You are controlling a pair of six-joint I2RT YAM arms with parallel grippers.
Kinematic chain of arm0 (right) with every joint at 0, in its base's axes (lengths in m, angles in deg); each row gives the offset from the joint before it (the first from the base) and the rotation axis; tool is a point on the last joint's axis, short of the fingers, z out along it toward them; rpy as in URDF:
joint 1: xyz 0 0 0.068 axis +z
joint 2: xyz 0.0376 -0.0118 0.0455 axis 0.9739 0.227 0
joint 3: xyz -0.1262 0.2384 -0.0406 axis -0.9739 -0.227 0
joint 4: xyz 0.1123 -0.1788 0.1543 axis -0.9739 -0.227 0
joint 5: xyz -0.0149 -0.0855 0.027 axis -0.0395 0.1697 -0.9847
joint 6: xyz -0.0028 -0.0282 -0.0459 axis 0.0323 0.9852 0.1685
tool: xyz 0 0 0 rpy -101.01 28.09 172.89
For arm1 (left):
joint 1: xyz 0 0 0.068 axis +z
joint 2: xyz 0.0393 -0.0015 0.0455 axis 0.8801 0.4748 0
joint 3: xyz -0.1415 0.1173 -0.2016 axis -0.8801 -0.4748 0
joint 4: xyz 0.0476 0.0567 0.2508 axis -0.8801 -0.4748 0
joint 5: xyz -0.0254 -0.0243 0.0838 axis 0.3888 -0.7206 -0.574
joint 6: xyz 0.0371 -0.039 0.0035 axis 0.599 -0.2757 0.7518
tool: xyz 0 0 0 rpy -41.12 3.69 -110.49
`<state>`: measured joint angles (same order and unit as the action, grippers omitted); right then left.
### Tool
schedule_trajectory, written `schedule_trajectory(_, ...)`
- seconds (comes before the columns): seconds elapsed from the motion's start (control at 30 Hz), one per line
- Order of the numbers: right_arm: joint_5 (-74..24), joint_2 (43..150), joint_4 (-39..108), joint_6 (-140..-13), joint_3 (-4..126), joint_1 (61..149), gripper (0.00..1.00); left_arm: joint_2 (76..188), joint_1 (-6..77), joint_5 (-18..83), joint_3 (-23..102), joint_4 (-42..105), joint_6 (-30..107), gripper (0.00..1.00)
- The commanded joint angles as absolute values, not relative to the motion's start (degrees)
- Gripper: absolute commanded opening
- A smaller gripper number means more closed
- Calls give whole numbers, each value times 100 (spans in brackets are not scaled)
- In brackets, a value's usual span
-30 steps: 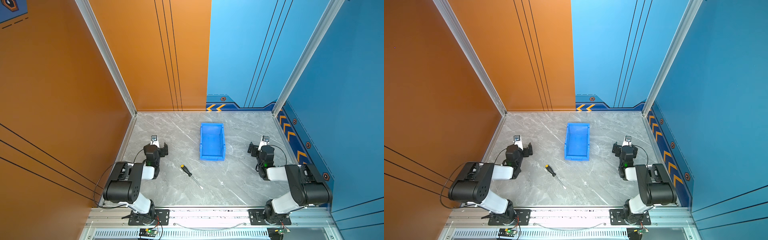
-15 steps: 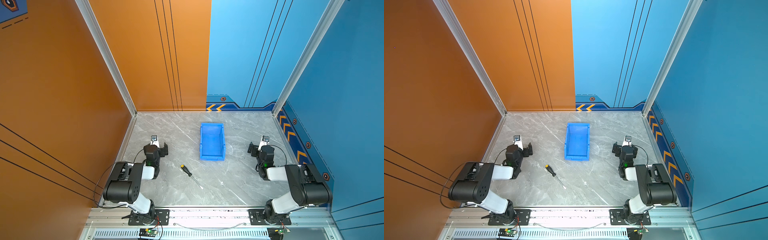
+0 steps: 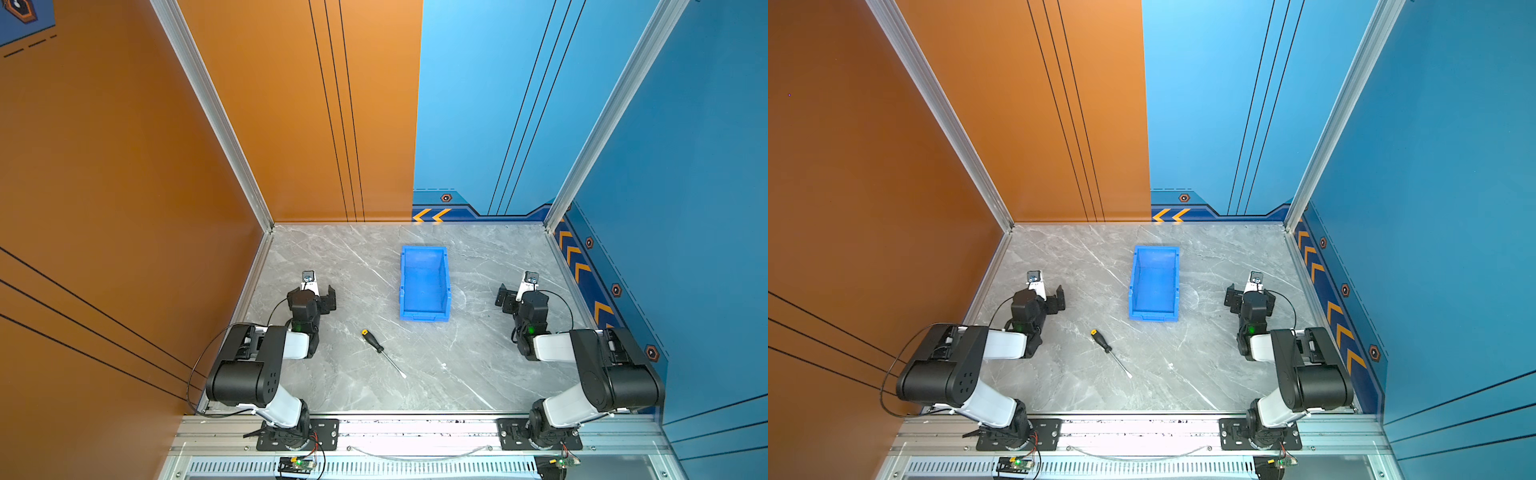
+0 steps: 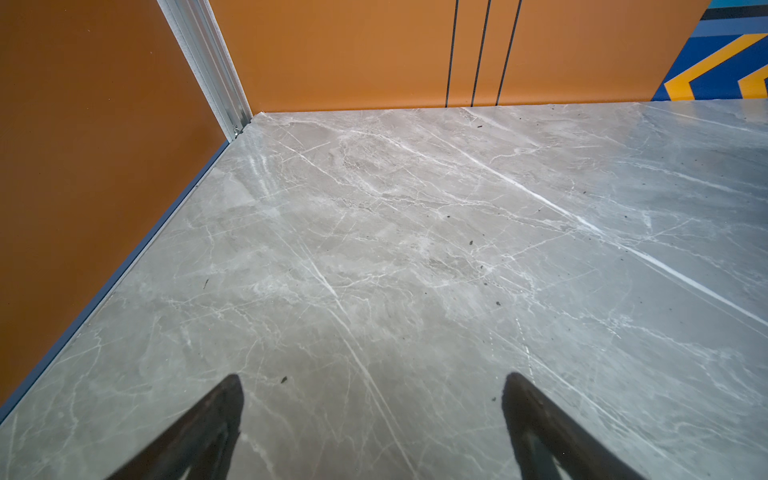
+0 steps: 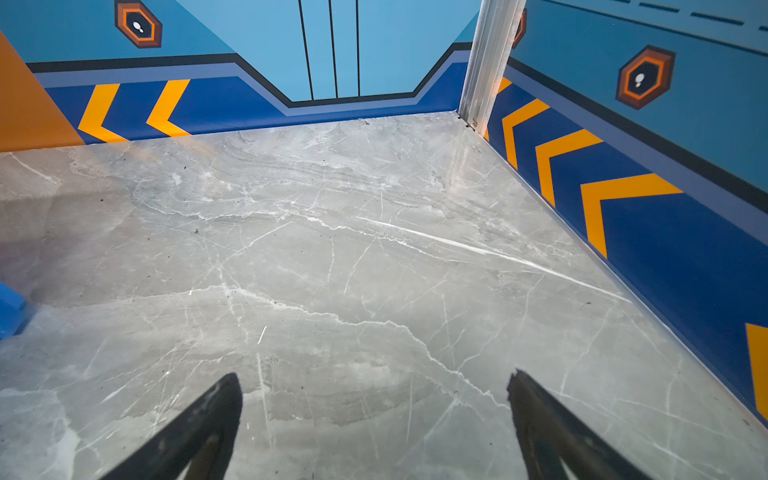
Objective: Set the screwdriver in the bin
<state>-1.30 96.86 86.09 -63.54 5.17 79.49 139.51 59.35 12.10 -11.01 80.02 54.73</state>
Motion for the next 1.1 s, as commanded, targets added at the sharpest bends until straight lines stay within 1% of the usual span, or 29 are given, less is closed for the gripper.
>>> schedule_trajectory(0.0,-95,9711,8684,-6371,572,7933,100,13914,5937,1329,-1091,8023,5547,98)
schedule_trajectory(0.07,164,9549,8430,-6496,633,7916,100,13860,5937,1272,-1109,8018,5530,98)
schedule_trajectory(0.3,291,8771,7743,-6593,600,7877,100,13325,5963,1342,-1253,7845,5542,98)
schedule_trajectory(0.37,191,8489,7435,-6544,596,7875,100,13023,5987,1374,-1215,7429,5531,98)
schedule_trajectory(0.5,79,7765,6284,-6550,779,7873,100,12430,6046,1522,-1131,6529,5424,98)
schedule_trajectory(0.63,31,7047,5059,-6868,1020,7881,100,11978,5907,1032,-982,5719,5273,98)
schedule_trajectory(0.77,-53,6554,3550,-7057,1480,7915,100,11712,5846,985,-541,4627,4712,98)
schedule_trajectory(0.93,-194,6008,2224,-7068,1915,8279,100,11611,5656,894,69,3447,4342,98)
schedule_trajectory(1.07,-297,5746,1511,-7187,2184,8706,100,11481,5634,1370,495,2543,3955,98)
